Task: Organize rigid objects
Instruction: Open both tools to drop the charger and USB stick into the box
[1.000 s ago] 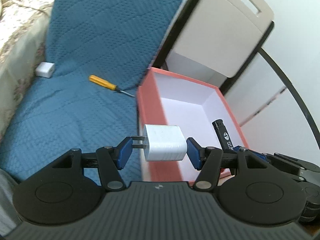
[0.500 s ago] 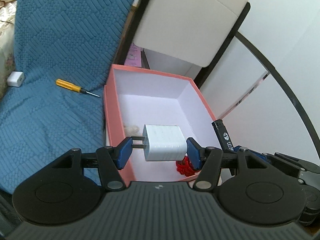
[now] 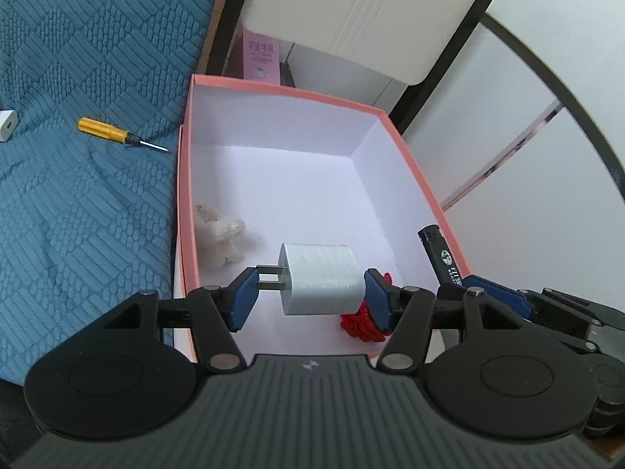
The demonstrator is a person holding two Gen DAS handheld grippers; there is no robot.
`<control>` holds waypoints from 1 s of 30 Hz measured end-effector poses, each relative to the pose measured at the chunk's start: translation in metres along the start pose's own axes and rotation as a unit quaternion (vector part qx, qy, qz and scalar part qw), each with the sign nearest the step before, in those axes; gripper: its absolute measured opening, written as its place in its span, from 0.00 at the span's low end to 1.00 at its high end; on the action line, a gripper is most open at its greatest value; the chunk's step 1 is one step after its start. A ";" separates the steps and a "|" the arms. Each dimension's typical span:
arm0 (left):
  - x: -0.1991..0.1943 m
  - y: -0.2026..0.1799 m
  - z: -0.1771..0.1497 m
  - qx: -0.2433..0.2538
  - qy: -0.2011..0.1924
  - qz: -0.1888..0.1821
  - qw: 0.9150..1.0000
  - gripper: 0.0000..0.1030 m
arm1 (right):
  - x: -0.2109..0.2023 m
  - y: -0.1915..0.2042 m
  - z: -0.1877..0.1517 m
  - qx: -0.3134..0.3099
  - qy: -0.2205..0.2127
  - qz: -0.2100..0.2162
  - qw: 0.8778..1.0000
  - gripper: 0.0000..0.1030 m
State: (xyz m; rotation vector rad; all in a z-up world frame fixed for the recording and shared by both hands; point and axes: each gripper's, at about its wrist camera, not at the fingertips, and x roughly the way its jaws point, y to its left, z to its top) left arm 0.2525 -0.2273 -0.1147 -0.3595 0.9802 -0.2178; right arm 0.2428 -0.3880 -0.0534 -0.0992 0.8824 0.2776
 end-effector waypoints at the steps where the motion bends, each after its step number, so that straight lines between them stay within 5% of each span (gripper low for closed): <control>1: 0.005 -0.001 0.000 0.000 0.003 0.004 1.000 0.63 | 0.006 -0.003 0.000 0.000 0.004 0.001 1.000 0.26; 16: 0.073 0.005 0.006 -0.003 0.050 0.030 0.998 0.63 | 0.082 -0.027 -0.006 0.011 0.062 0.031 0.998 0.24; 30: 0.078 0.004 0.007 0.008 0.051 0.017 0.999 0.64 | 0.100 -0.032 -0.004 0.023 0.073 0.038 0.996 0.24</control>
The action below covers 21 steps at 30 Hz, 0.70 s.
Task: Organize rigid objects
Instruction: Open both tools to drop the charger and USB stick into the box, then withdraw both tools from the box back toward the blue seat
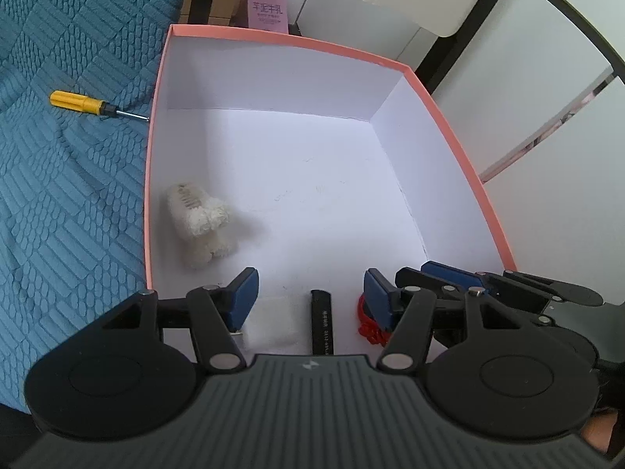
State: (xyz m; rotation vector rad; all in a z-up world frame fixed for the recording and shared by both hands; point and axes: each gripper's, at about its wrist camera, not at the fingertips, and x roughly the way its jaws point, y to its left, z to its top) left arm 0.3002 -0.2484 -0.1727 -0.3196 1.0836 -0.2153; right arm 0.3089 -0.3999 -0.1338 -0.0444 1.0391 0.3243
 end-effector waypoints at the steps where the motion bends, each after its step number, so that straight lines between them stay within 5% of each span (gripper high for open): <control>1: -0.001 -0.001 0.000 0.001 -0.001 0.000 1.000 0.64 | -0.001 0.000 0.000 0.000 -0.001 0.000 1.000 0.24; 21: -0.104 0.013 -0.011 0.006 -0.085 0.000 0.996 0.64 | -0.070 0.047 -0.006 -0.020 -0.058 -0.015 0.998 0.24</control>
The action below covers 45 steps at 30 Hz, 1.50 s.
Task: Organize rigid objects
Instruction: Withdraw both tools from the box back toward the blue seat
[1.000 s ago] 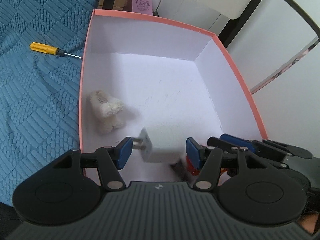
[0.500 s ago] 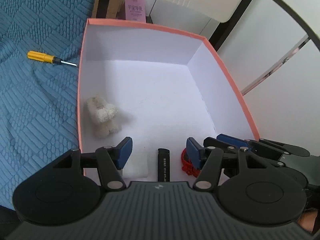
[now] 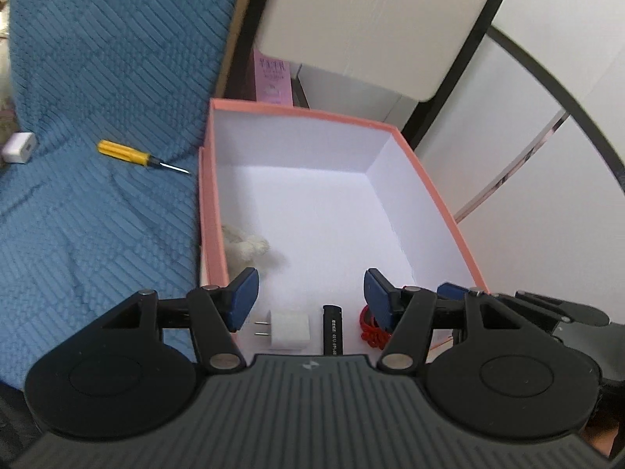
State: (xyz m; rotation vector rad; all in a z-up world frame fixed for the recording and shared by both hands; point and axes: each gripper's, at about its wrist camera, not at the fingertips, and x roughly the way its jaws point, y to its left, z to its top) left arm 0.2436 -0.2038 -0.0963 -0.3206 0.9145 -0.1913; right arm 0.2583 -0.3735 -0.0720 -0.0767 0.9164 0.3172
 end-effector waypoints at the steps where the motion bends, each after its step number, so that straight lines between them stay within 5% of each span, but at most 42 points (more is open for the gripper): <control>1: -0.007 0.002 -0.001 0.000 -0.005 0.000 1.000 0.64 | -0.004 0.003 -0.001 0.000 -0.003 0.000 1.000 0.24; 25: -0.147 0.087 -0.040 -0.001 -0.081 0.024 0.996 0.64 | -0.086 0.113 -0.028 -0.012 -0.060 0.025 0.998 0.24; 45: -0.175 0.143 -0.066 -0.017 -0.108 0.054 0.993 0.67 | -0.081 0.168 -0.046 -0.023 -0.061 0.036 0.997 0.25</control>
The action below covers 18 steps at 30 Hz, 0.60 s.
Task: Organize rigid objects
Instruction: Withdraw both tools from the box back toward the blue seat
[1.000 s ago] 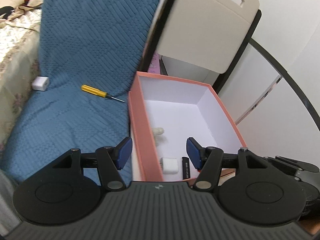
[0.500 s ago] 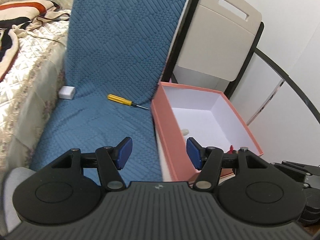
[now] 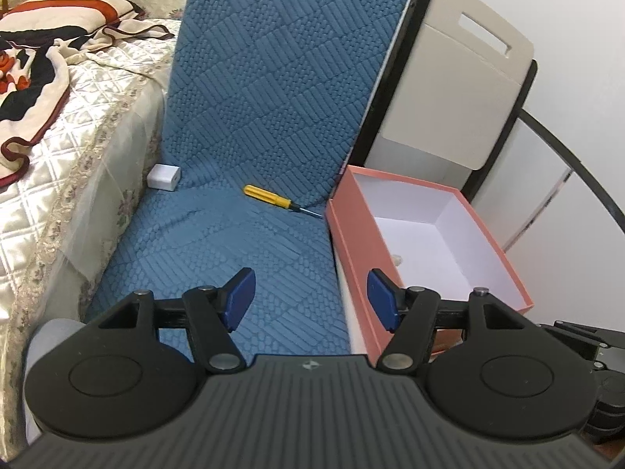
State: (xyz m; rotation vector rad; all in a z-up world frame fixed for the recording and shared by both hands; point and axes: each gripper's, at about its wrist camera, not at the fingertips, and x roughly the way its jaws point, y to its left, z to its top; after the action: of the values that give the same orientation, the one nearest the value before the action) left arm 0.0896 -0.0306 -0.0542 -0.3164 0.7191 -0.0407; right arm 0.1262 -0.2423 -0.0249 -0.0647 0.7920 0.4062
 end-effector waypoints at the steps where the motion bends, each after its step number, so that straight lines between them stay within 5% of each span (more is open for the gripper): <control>1: 0.002 0.001 0.001 0.001 -0.002 0.001 1.000 0.67 | 0.003 0.002 0.000 -0.002 0.000 0.000 1.000 0.25; 18: 0.075 0.032 0.020 0.017 -0.020 0.032 0.999 0.69 | 0.092 0.015 0.019 -0.016 0.013 -0.004 1.000 0.25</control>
State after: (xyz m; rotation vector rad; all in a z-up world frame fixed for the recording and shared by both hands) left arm 0.1573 -0.0055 -0.0979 -0.2605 0.6878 0.0131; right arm 0.1912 -0.1937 -0.0753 -0.1036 0.8106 0.4124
